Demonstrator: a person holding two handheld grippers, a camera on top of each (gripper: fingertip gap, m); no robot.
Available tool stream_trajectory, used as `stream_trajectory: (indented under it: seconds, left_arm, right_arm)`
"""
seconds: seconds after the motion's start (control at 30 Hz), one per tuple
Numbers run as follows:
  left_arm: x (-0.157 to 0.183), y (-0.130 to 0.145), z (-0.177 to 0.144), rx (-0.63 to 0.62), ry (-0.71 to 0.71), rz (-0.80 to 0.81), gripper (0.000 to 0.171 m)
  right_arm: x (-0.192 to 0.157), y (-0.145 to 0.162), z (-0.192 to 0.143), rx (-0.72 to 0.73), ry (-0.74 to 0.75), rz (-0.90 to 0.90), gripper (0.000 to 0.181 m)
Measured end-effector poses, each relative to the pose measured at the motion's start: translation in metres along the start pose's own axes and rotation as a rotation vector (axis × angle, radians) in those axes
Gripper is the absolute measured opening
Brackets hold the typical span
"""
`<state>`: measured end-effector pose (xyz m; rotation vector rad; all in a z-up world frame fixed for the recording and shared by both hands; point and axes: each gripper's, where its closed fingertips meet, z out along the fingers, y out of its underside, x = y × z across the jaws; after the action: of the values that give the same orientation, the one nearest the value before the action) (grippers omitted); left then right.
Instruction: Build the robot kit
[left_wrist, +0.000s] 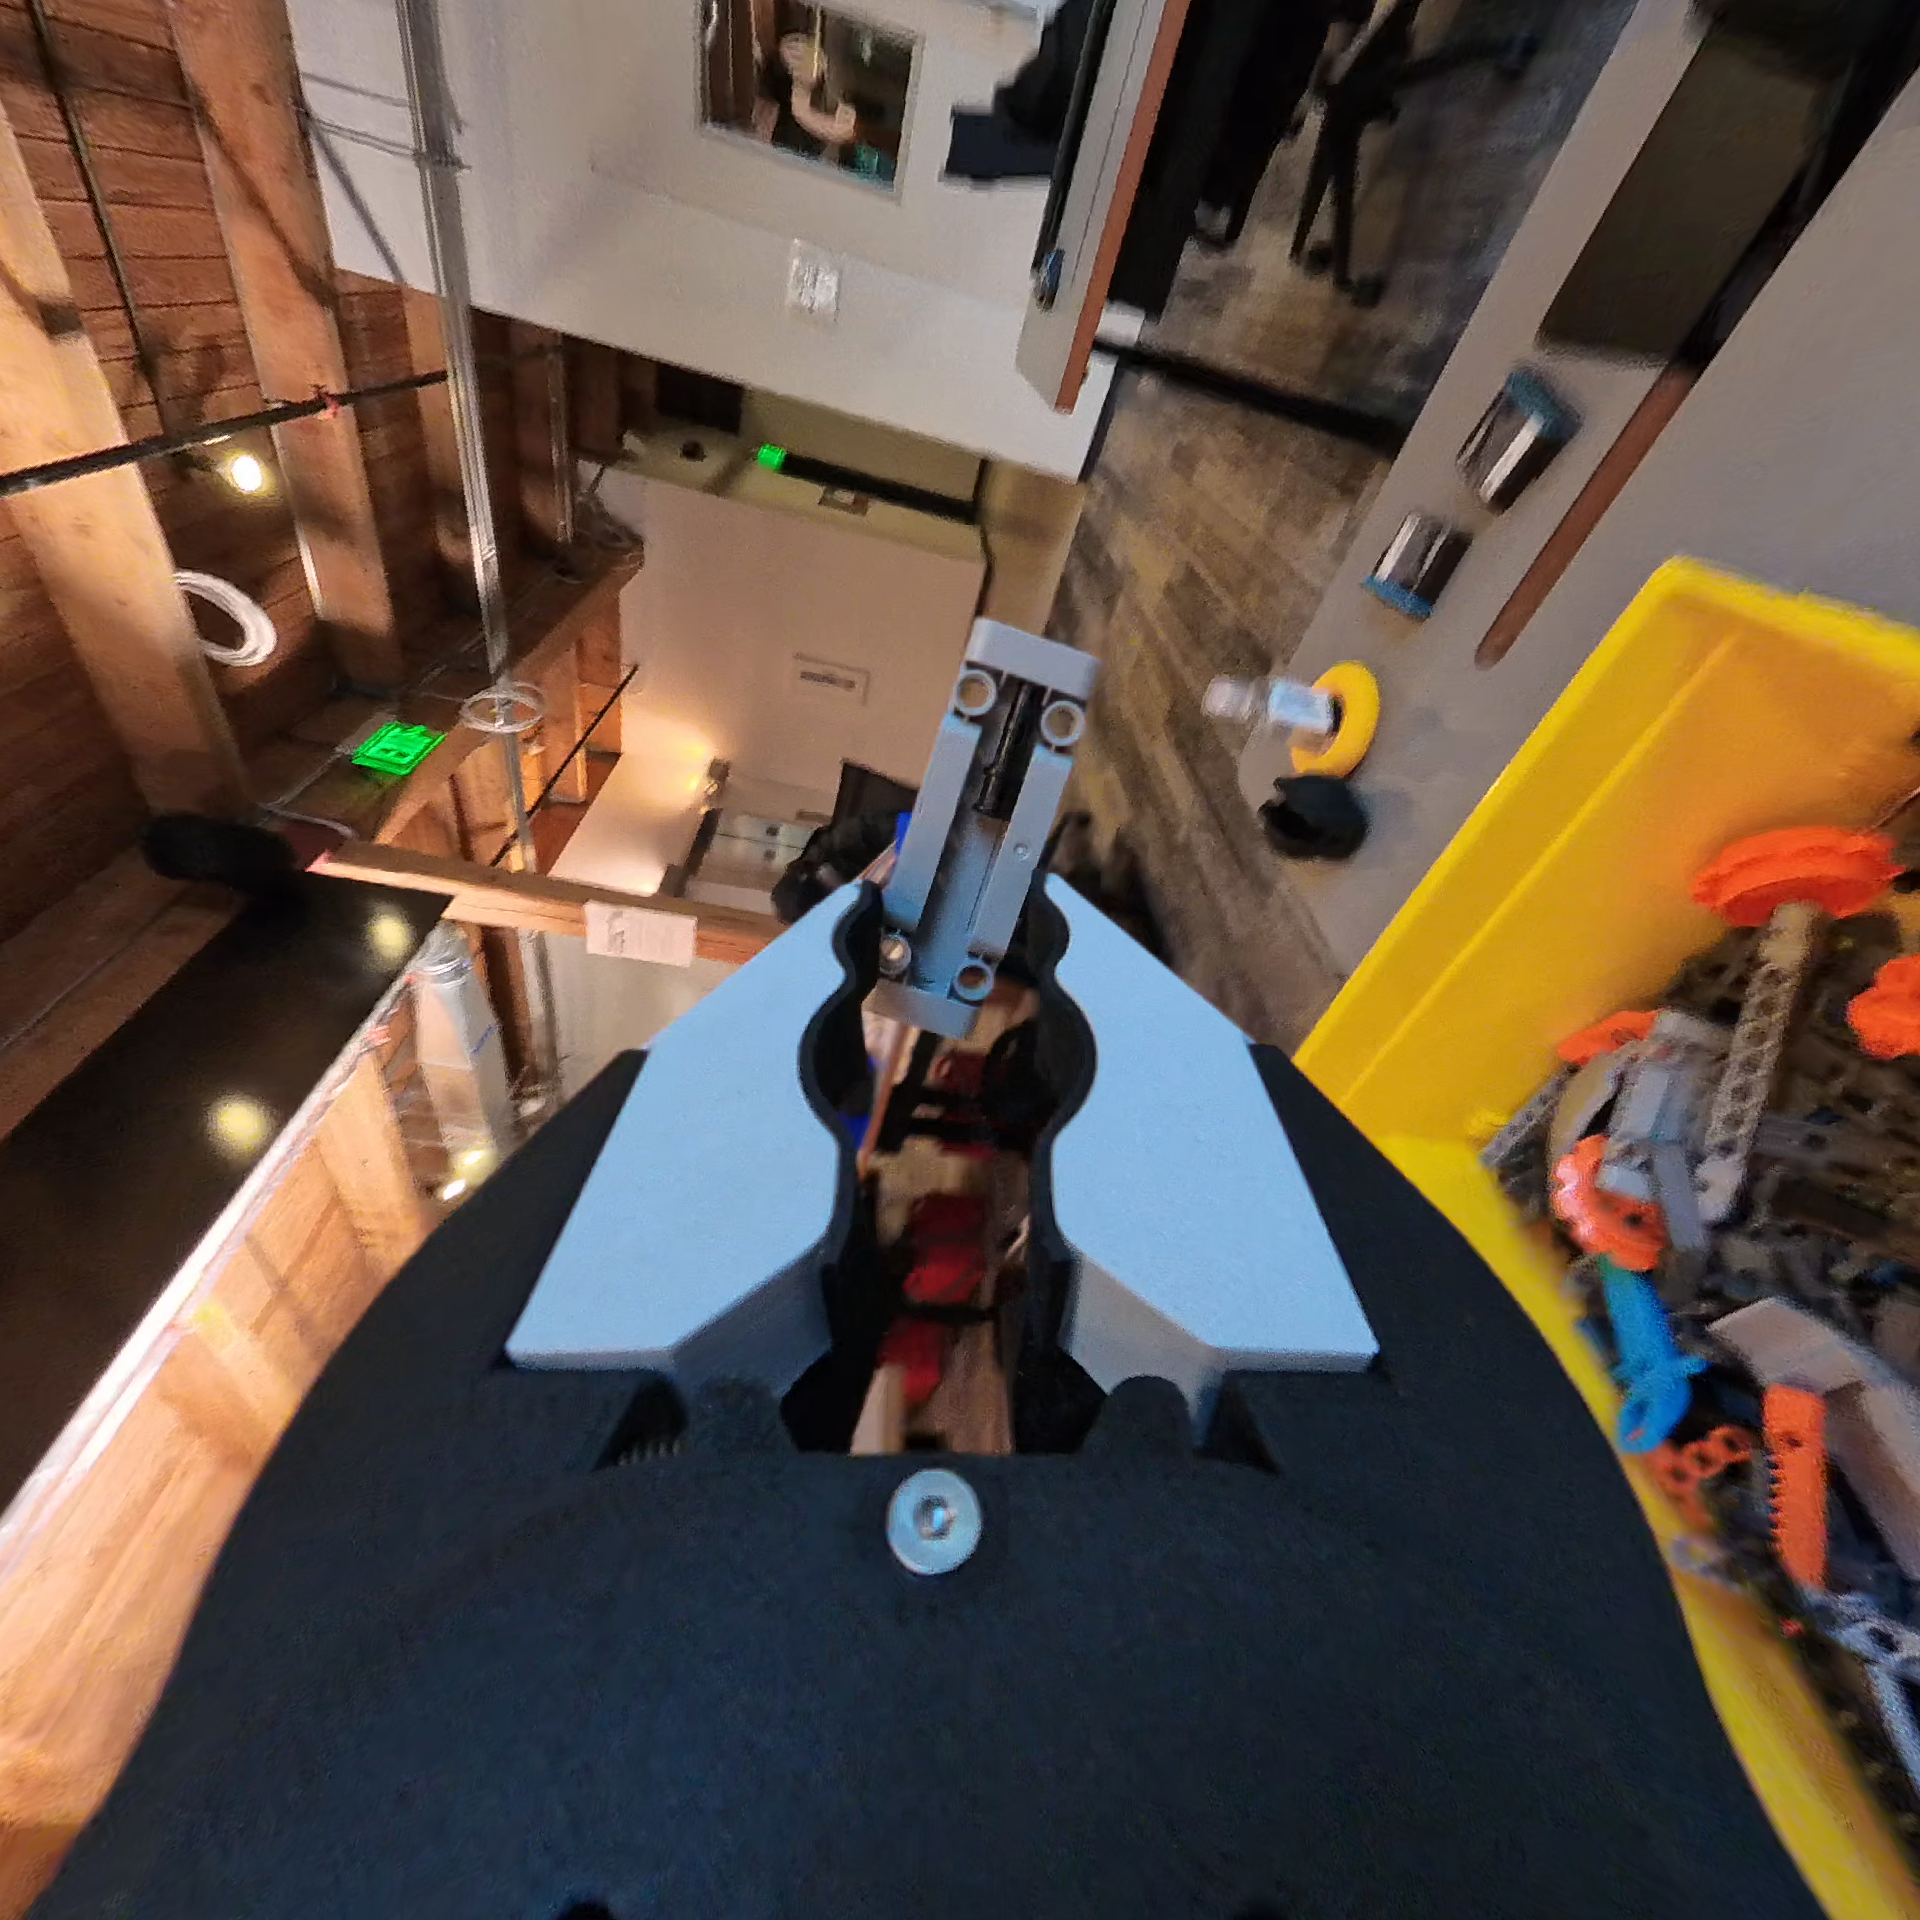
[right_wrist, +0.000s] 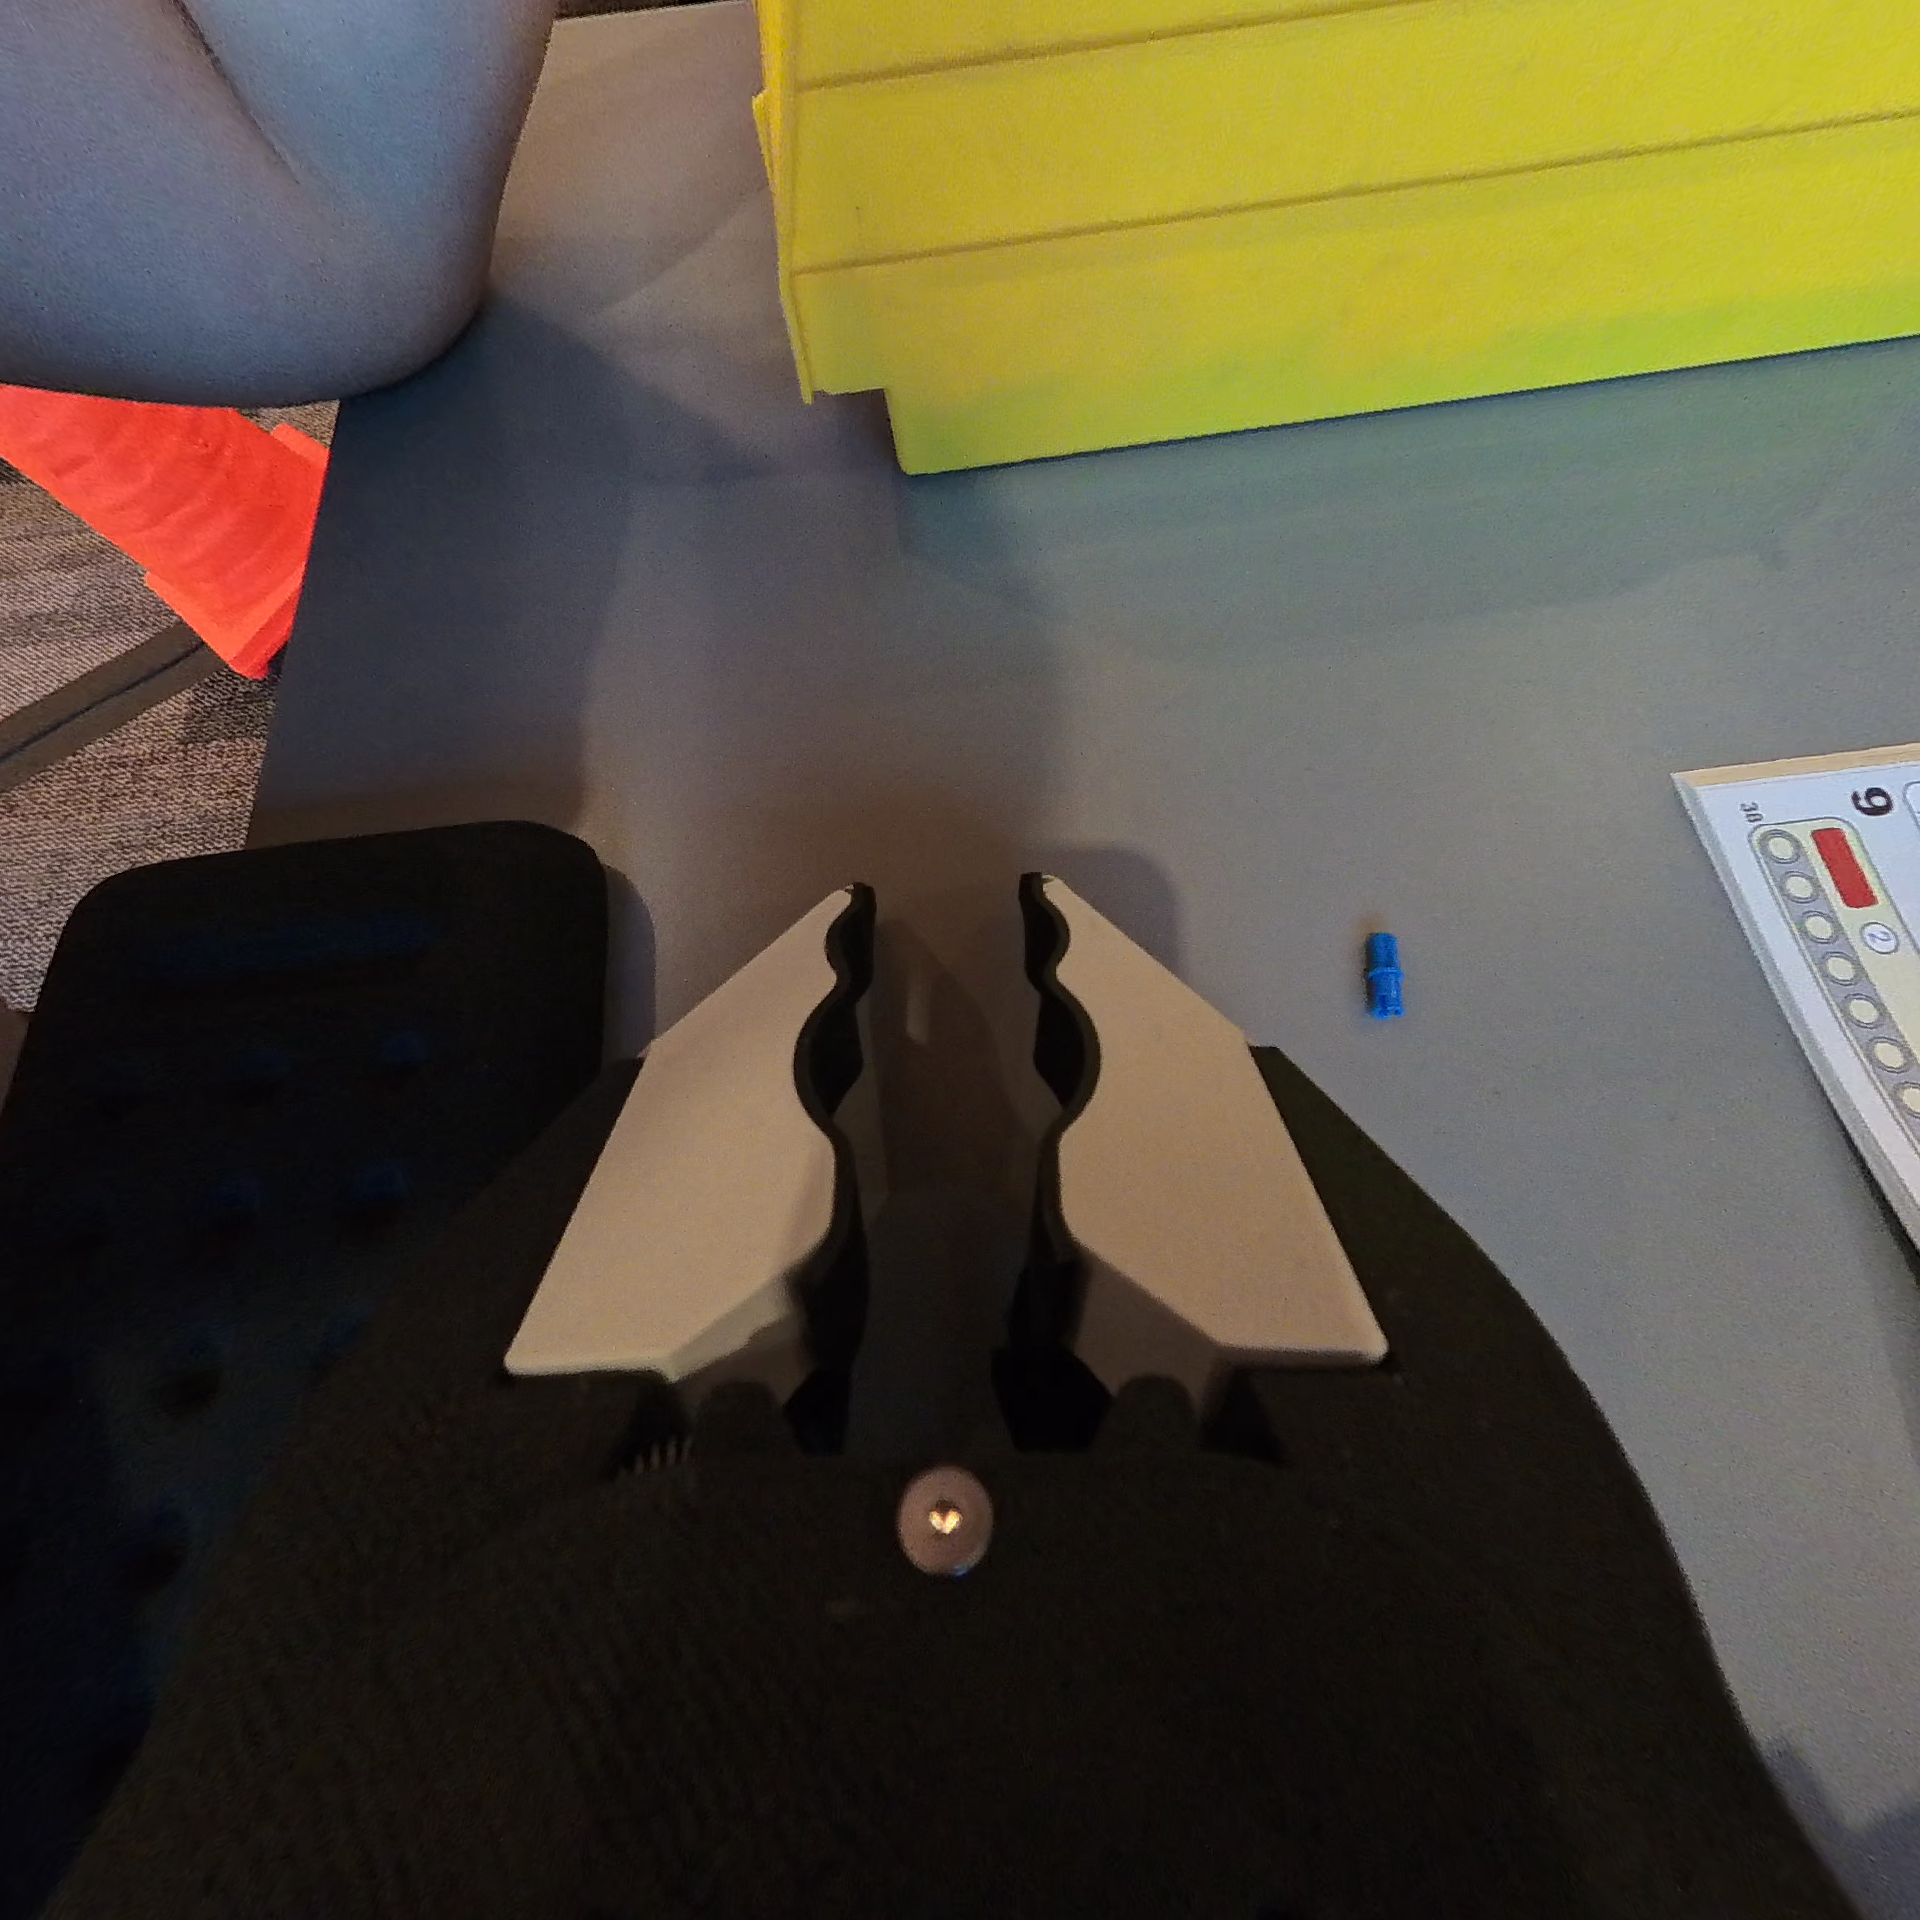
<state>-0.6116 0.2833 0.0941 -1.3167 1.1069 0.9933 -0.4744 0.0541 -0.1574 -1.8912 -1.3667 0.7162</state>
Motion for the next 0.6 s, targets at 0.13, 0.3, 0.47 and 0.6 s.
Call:
stream_trajectory:
  seconds: [0.13, 0.3, 0.47, 0.6]
  left_arm:
    - [-0.008, -0.009, -0.008, 0.058, -0.03, -0.018, 0.026]
    - [-0.009, 0.01, 0.001, 0.012, -0.044, -0.027, 0.026]
    - [0.034, 0.03, 0.01, -0.067, 0.219, -0.087, 0.026]
    - [0.093, 0.089, 0.01, -0.389, 0.505, -0.069, 0.026]
  right_arm:
    - [0.0, 0.0, 0.0, -0.004, -0.003, 0.004, 0.029]
    - [0.0, 0.001, 0.0, -0.004, -0.004, 0.005, 0.029]
    - [0.0, 0.001, 0.0, -0.007, -0.005, 0.005, 0.029]
    - [-0.001, 0.001, 0.001, -0.011, -0.005, 0.002, 0.029]
